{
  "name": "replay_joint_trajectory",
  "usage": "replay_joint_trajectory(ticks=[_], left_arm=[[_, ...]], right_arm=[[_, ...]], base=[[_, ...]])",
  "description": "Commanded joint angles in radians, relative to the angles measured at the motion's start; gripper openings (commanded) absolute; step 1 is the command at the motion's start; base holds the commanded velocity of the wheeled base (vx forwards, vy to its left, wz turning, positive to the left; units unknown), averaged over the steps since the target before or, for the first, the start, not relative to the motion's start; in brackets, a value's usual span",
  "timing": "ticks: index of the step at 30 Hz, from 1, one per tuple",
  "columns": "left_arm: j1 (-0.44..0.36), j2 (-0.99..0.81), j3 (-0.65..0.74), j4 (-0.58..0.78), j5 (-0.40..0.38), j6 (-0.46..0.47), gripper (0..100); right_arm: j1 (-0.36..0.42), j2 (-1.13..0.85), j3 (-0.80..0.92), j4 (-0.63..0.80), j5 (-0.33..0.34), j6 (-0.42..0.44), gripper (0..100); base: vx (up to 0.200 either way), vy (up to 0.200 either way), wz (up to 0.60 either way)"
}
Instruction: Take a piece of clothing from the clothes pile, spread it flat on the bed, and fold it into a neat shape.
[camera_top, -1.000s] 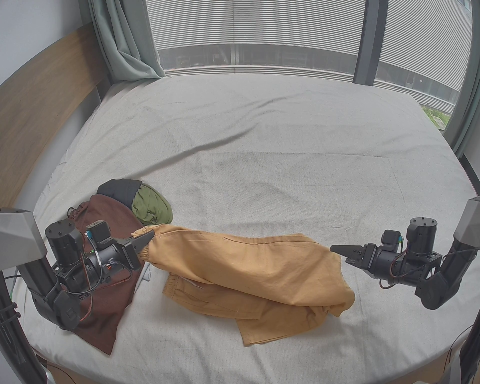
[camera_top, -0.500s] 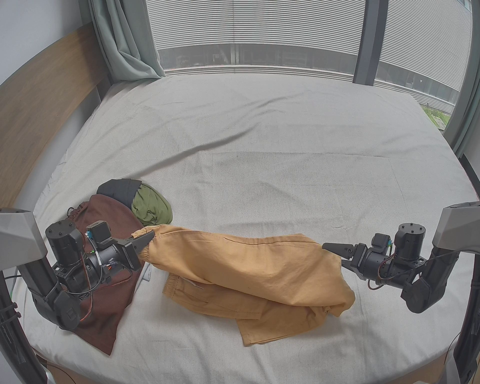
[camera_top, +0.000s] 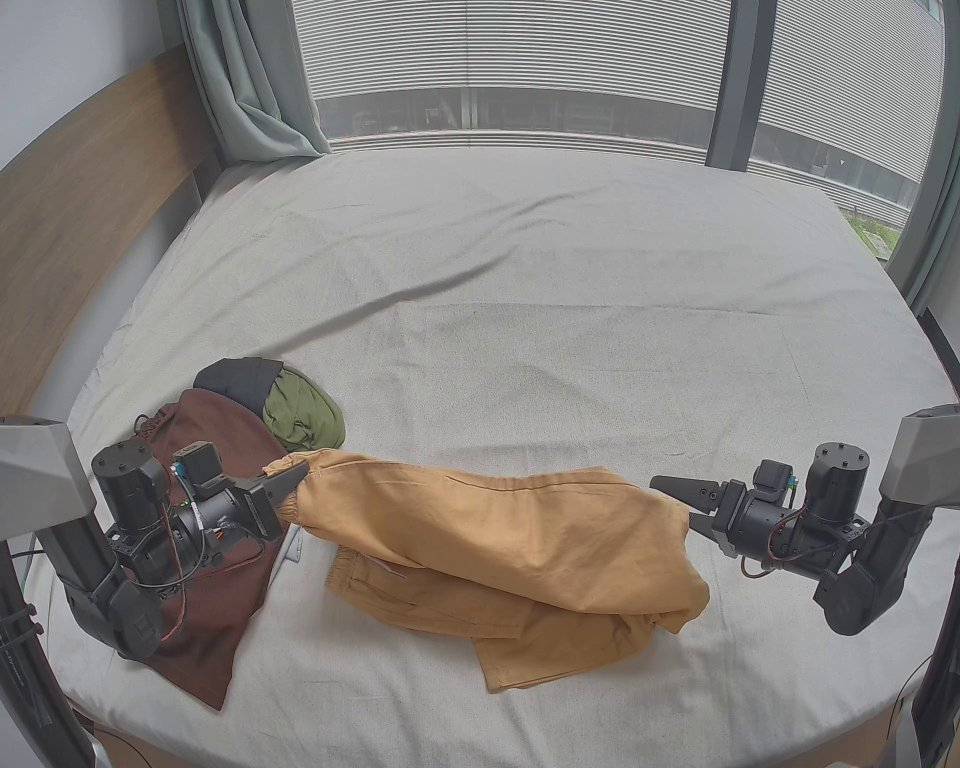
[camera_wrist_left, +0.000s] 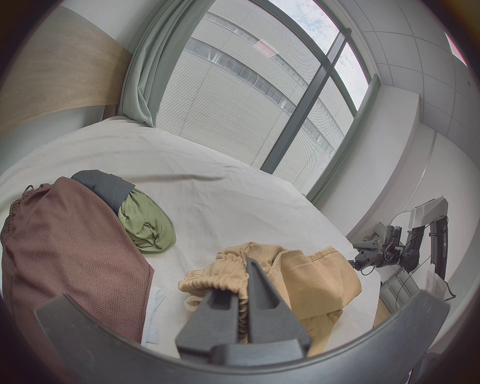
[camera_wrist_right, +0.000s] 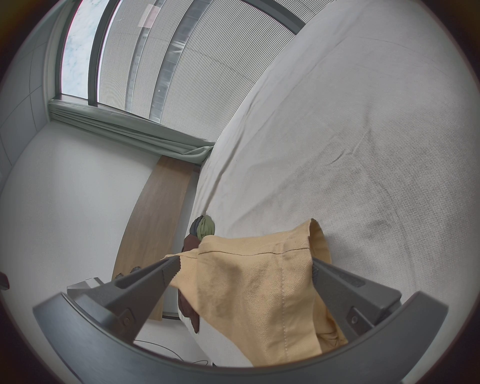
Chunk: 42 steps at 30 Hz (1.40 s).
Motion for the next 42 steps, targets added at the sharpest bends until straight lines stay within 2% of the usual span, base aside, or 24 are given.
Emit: replay_joint_trajectory(ticks=[1,5,17,18,28,32,33,34,37,42], left_arm=[[0.0,0.006,0.0,0.0,-0.001,0.0,0],[0.0,0.006,0.0,0.0,0.001,0.0,0],[0.0,0.008,0.0,0.0,0.001,0.0,0],[0.0,0.008,0.0,0.0,0.001,0.0,0],[0.025,0.018,-0.025,0.0,0.001,0.0,0],[0.048,0.031,-0.053,0.0,0.001,-0.002,0],[0.048,0.031,-0.053,0.0,0.001,-0.002,0],[0.051,0.038,-0.068,0.0,0.001,-0.002,0],[0.057,0.038,-0.077,0.0,0.001,-0.003,0],[0.059,0.038,-0.074,0.0,0.001,-0.003,0]], right_arm=[[-0.004,-0.061,0.036,-0.017,0.042,-0.003,100],[-0.017,-0.078,0.07,-0.06,0.107,-0.001,100],[-0.017,-0.089,0.084,-0.06,0.142,-0.003,100],[-0.017,-0.089,0.084,-0.06,0.142,-0.004,0],[-0.005,-0.103,0.108,-0.06,0.147,-0.007,0],[-0.001,-0.132,0.163,-0.059,0.217,-0.039,0],[-0.001,-0.132,0.163,-0.059,0.217,-0.039,0],[0.004,-0.13,0.19,-0.059,0.239,-0.079,0],[0.029,-0.124,0.213,-0.059,0.242,-0.105,0],[0.122,-0.054,0.256,-0.059,0.237,-0.162,0]], base=[[0.0,0.0,0.0],[0.0,0.0,0.0],[0.0,0.0,0.0],[0.0,0.0,0.0],[0.0,0.0,0.0],[0.0,0.0,0.0],[0.0,0.0,0.0],[0.0,0.0,0.0],[0.0,0.0,0.0],[0.0,0.0,0.0]])
